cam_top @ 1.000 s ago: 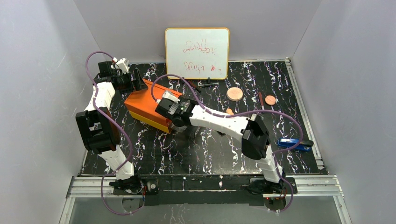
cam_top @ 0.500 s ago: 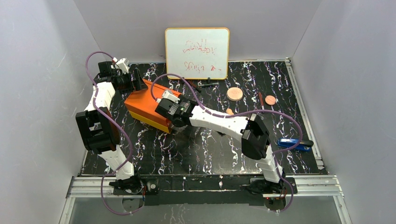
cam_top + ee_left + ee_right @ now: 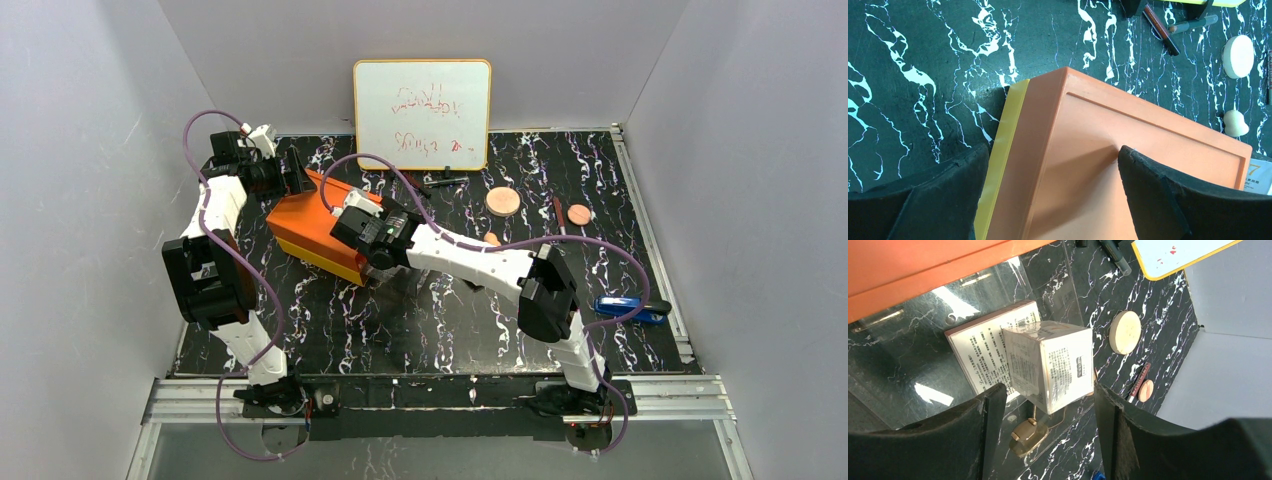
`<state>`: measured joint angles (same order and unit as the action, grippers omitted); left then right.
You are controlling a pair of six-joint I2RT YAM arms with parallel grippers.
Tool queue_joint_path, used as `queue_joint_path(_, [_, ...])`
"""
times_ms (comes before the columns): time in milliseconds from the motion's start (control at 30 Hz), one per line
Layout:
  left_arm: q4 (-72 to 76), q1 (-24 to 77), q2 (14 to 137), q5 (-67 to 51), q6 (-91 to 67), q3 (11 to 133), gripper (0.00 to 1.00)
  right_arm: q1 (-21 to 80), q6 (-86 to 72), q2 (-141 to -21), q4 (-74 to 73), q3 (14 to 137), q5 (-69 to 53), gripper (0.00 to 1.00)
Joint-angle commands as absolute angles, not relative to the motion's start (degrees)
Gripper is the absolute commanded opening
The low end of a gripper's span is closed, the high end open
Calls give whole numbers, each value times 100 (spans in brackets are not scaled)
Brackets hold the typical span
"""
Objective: Organize the makeup
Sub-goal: Place the makeup in the drawer.
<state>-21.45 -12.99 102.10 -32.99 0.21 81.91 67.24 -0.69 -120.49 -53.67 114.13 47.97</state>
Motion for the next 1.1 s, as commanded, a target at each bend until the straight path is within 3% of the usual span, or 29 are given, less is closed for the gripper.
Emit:
queue_joint_path(0, [-2259,-1279,9826,-3322,62,8255,98,6759,-126,-11912,-5390,11689,4785,73])
queue_joint_path(300, [-2259,-1283,9787,-3322,62,8237,98,6443,-438,-11534,-4863,11256,4179,79])
queue_joint_path(1067, [-2250,-1283,9807,-3313,62,8226,99,5691,-357,-11576,-4282,11255,2997,77])
